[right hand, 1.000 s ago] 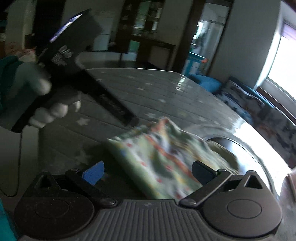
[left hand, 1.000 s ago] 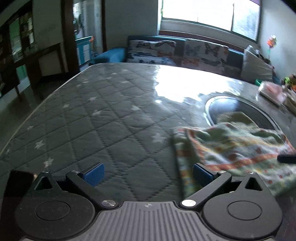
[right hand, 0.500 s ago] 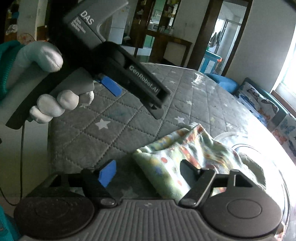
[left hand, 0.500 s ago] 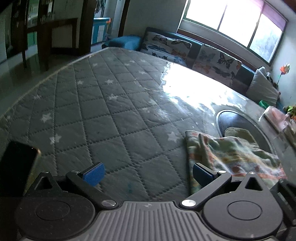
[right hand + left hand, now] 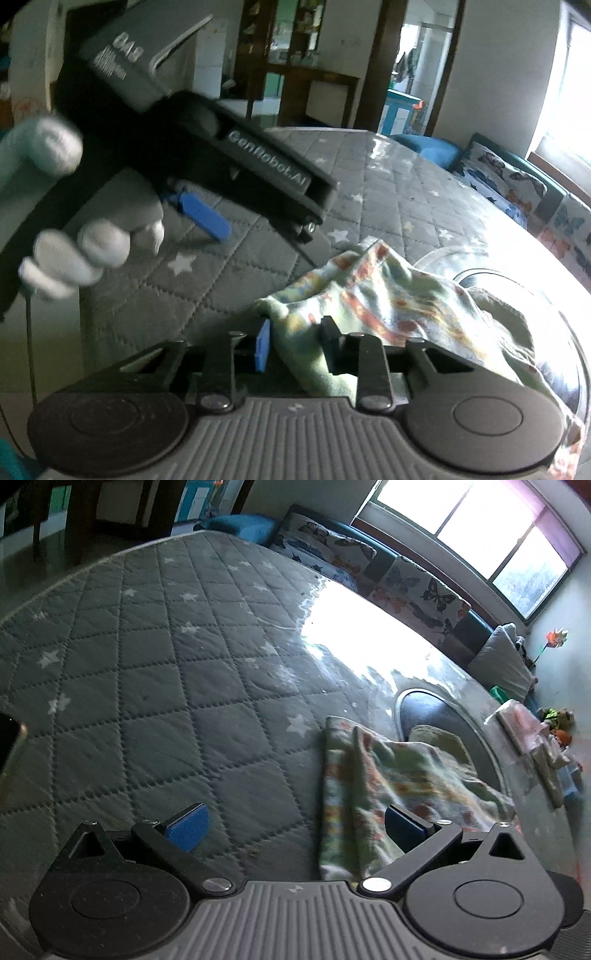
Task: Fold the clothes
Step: 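Grasp the folded shirt edge with the right gripper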
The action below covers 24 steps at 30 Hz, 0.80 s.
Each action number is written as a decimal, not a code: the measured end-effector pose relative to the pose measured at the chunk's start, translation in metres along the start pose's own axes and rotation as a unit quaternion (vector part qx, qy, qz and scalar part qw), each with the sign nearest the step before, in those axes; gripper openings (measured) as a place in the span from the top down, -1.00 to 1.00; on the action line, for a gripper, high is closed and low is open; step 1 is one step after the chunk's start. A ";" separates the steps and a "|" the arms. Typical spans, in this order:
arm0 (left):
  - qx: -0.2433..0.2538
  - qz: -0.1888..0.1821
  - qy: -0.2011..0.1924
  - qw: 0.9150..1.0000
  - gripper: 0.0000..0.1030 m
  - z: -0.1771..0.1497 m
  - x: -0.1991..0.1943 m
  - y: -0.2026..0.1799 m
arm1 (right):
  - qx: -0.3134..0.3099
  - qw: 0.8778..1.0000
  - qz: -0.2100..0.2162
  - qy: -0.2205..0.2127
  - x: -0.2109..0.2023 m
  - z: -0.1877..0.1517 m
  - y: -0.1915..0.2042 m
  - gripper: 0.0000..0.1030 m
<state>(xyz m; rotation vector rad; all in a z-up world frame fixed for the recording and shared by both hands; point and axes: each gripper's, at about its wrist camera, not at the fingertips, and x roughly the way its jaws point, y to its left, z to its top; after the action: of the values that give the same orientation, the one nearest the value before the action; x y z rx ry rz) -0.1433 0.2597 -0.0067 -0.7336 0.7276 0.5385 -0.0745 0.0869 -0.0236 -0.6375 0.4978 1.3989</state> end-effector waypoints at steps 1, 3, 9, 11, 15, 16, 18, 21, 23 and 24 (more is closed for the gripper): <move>-0.005 -0.004 0.003 1.000 -1.00 0.000 0.000 -0.001 | 0.008 1.000 0.003 -0.004 -0.002 0.001 -0.004 0.57; -0.014 -0.011 0.008 1.000 -1.00 0.001 0.001 -0.003 | 0.024 1.000 0.007 -0.011 -0.006 0.003 -0.009 0.61; -0.035 -0.022 0.019 0.999 -1.00 0.003 0.002 -0.007 | 0.072 0.997 0.016 -0.029 -0.019 0.006 -0.030 0.69; -0.039 -0.026 0.023 0.999 -1.00 0.004 0.003 -0.008 | 0.077 0.996 0.018 -0.031 -0.021 0.006 -0.033 0.71; -0.052 -0.042 0.033 0.997 -1.00 0.006 0.007 -0.014 | 0.102 0.994 0.030 -0.037 -0.026 0.004 -0.041 0.73; -0.056 -0.049 0.037 0.997 -1.00 0.006 0.009 -0.015 | 0.107 0.993 0.030 -0.040 -0.027 0.004 -0.041 0.73; -0.063 -0.062 0.045 0.995 -1.00 0.007 0.012 -0.019 | 0.113 0.992 0.030 -0.045 -0.032 0.004 -0.042 0.74; -0.074 -0.082 0.056 0.992 -0.98 0.008 0.018 -0.024 | 0.122 0.991 0.034 -0.049 -0.039 0.005 -0.048 0.74; -0.082 -0.098 0.061 0.990 -0.95 0.009 0.023 -0.027 | 0.130 0.989 0.037 -0.052 -0.042 0.004 -0.051 0.75; -0.085 -0.106 0.063 0.989 -0.90 0.009 0.025 -0.028 | 0.133 0.989 0.039 -0.054 -0.044 0.004 -0.053 0.75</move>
<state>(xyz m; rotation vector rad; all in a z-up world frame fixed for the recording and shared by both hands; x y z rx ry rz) -0.1051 0.2534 -0.0089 -0.9989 0.7157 0.3662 -0.0278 0.0545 0.0147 -0.3279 0.6144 1.4018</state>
